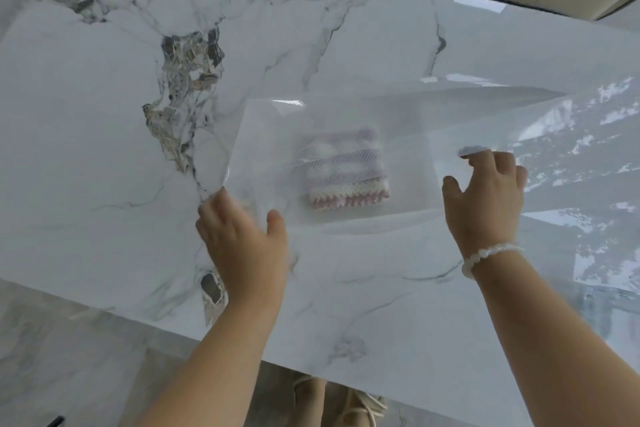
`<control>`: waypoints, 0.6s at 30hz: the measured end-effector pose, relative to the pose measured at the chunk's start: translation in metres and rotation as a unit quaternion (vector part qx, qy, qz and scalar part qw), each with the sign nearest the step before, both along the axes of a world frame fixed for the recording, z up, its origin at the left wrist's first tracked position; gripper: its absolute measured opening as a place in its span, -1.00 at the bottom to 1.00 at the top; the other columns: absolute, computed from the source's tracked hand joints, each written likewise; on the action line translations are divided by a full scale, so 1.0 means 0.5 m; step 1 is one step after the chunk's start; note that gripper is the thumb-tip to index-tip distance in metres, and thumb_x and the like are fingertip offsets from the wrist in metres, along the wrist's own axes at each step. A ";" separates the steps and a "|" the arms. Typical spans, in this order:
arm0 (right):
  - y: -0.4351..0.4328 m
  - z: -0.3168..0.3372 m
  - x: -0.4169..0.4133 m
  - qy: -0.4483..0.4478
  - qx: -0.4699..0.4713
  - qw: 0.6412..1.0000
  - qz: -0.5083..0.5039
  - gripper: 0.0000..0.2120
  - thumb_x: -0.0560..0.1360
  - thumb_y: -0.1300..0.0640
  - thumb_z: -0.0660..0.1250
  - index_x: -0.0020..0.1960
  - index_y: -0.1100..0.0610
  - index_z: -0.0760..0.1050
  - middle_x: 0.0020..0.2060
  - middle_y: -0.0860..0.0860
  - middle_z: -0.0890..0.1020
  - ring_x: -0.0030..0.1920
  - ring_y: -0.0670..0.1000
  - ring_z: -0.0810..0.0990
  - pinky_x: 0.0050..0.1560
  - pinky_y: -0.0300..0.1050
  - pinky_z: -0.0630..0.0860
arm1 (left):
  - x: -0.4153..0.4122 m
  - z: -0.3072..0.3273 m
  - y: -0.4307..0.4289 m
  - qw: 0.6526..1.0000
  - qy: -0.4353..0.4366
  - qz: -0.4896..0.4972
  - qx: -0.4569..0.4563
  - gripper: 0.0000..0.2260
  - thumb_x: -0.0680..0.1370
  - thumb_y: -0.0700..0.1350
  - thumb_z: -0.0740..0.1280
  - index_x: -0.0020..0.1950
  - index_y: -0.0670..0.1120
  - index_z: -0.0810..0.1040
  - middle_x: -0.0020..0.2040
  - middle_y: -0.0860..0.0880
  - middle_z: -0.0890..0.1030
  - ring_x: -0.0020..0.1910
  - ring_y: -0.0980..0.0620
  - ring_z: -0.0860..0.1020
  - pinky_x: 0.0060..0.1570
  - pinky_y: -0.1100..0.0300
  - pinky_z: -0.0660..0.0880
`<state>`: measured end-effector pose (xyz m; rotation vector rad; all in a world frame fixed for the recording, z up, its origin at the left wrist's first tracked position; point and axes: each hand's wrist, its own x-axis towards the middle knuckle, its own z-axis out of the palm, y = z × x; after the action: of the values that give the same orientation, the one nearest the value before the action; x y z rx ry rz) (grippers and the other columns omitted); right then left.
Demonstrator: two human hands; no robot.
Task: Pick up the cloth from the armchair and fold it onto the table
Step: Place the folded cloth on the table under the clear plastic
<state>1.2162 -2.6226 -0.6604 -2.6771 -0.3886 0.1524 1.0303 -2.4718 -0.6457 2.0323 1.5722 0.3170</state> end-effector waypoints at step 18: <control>-0.154 0.005 -0.041 0.201 0.124 0.945 -0.226 -0.91 0.47 0.21 0.26 -0.21 0.14 0.48 -0.27 0.09 0.64 -0.33 0.01 0.68 -0.15 0.07 0.62 | 0.045 -0.030 0.042 0.966 -0.062 -0.034 -0.249 -0.62 0.35 -0.07 0.34 0.16 -0.10 0.59 -0.04 -0.07 0.61 0.08 -0.17 0.61 0.15 -0.15 0.51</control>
<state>1.1959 -2.6997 -0.6577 -2.3335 0.3153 0.4636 1.0528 -2.4506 -0.6604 1.6370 1.3378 0.0139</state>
